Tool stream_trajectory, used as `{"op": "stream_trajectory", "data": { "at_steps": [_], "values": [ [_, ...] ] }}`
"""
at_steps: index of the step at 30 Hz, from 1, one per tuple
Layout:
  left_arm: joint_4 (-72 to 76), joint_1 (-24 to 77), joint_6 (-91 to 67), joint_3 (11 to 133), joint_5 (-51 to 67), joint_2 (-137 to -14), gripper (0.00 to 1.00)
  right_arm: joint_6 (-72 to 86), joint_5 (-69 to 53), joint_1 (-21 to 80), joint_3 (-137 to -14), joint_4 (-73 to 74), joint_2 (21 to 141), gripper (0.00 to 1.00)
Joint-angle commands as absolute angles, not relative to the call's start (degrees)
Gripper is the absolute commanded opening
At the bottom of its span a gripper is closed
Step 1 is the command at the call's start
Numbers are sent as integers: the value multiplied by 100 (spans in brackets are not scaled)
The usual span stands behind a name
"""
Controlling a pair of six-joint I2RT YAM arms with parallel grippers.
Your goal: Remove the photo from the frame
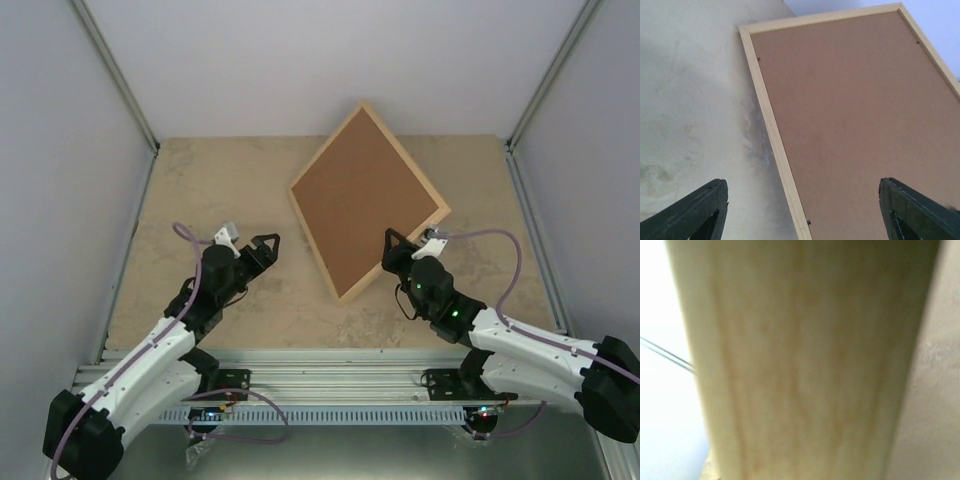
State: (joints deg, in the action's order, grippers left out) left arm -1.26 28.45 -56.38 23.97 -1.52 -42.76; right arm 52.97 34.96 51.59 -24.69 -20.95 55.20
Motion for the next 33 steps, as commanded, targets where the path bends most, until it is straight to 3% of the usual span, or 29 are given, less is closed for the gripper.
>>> {"op": "stream_trajectory", "data": {
  "at_steps": [1,10,22,33],
  "values": [
    [829,2830,-6018,2137,398,-4591,85,6851,3558,5151,-2311,-1975,5470,0],
    [1585,2829,-6248,1843,733,-5478,86,8458,3346,5154,-1930,-1625,5757,1],
    [2446,2831,-6482,1672,1007,-6723,85,9422,2739,5153,-1772,-1615,6382,0],
    [3331,2830,-6795,1428,1266,-7265,69,9485,2128,5183,-1781,-1878,6869,3]
  ]
}}
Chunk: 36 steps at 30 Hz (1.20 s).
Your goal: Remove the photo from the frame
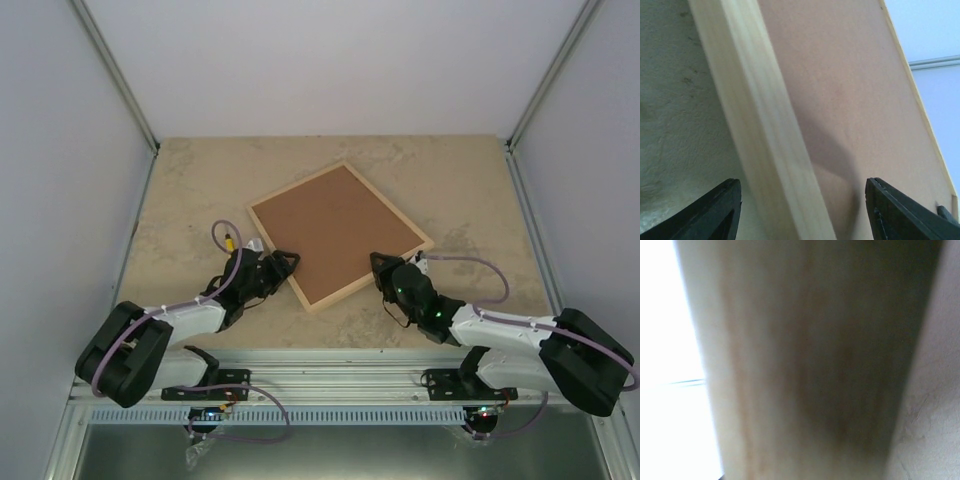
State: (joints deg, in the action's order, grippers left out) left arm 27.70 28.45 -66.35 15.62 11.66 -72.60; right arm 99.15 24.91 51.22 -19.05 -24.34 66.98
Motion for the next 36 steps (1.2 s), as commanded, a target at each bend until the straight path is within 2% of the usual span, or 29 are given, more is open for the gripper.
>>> {"op": "stream_trajectory", "data": {
  "at_steps": [1,6,14,25,28,36],
  "values": [
    [3351,2830,-6814,1410,1263,-7236,67,9484,2114,5196,-1773,-1869,6881,4],
    [3412,2830,-6908,1308,1187,-7046,53,9454,2074,5226,-1721,-1805,6862,16],
    [3234,2830,-6901,1277,1089,-6674,37,9084,2126,5222,-1647,-1678,6565,49],
    [2893,2823,-6709,1383,999,-6526,26,8331,2365,5126,-1689,-579,5925,84],
    [2846,2817,-6666,1392,1007,-6508,23,7773,2338,5013,-1755,-281,5746,87],
    [2568,2820,-6454,1463,1064,-6487,22,5894,2387,4522,-2203,502,5460,96]
  ]
}}
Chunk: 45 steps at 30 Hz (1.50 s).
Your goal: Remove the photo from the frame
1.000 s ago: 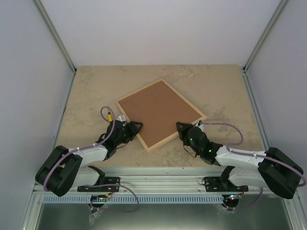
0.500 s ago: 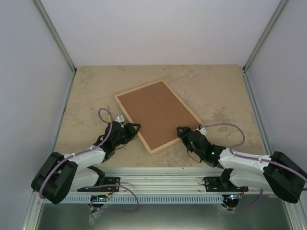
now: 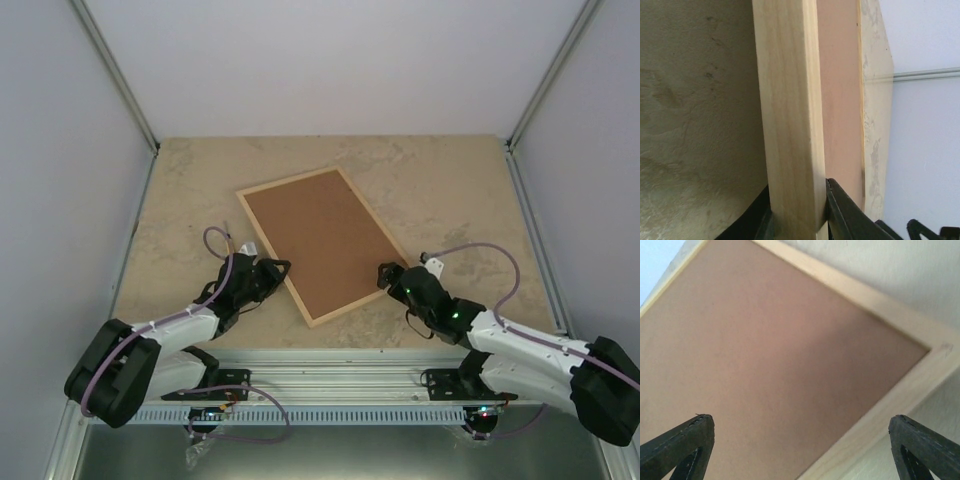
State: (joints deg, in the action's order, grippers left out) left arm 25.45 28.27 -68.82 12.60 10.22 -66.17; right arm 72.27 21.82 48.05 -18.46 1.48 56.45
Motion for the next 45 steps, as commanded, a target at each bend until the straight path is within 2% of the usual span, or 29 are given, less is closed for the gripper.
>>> {"op": "stream_trajectory", "data": {
  "at_steps": [1,5,9,16,31,37,45],
  "values": [
    [2512,2821,-6414,1461,1066,-6480,22,5556,2314,4393,-2269,474,5424,97],
    [2301,2821,-6276,1469,1013,-6421,21,4179,1403,3485,-2599,137,5568,98],
    [2142,2821,-6142,1529,994,-6396,22,3457,297,2607,-3113,23,6386,98],
    [1780,2821,-5880,1700,944,-6497,23,2812,-1014,2052,-4047,-335,8196,98],
    [1477,2817,-5503,2094,874,-7200,25,2266,-1515,1745,-4614,-324,9740,98],
    [1240,2821,-5336,2316,803,-7450,29,2280,-1783,1749,-4493,-259,9793,98],
    [602,2817,-4962,2778,379,-7840,40,2406,-2022,1758,-3811,-423,9338,98]
  ]
}}
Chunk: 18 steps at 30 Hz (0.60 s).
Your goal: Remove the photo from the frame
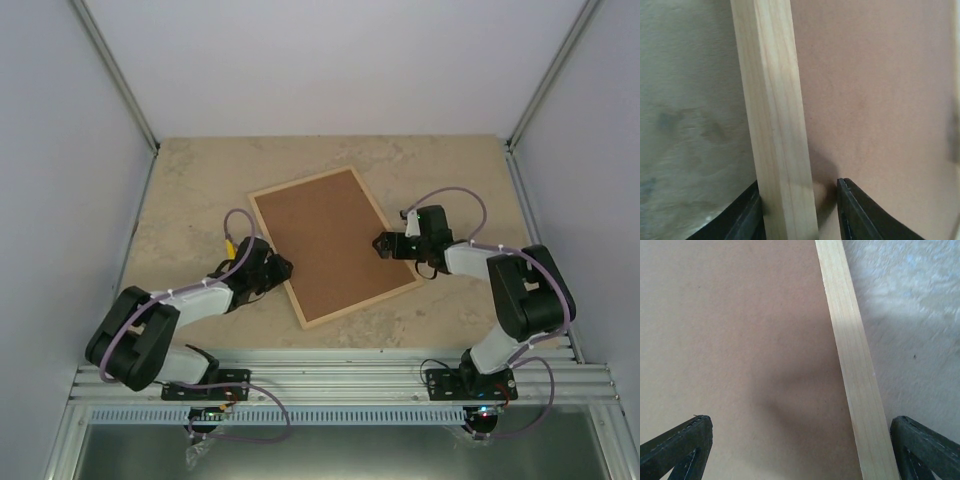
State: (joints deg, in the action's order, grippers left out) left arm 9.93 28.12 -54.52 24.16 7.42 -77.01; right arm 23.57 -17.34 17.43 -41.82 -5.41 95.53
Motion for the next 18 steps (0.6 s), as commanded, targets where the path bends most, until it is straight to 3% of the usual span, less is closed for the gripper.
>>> {"op": "stream_trajectory", "data": {
  "at_steps": [1,18],
  "values": [
    [527,2821,-4932,2842,325,-7891,42,2412,-2036,1760,-3749,-427,9285,98],
    [-155,2830,-4499,3701,94,-8803,55,2548,-2465,1950,-2835,-371,8156,98]
  ]
}}
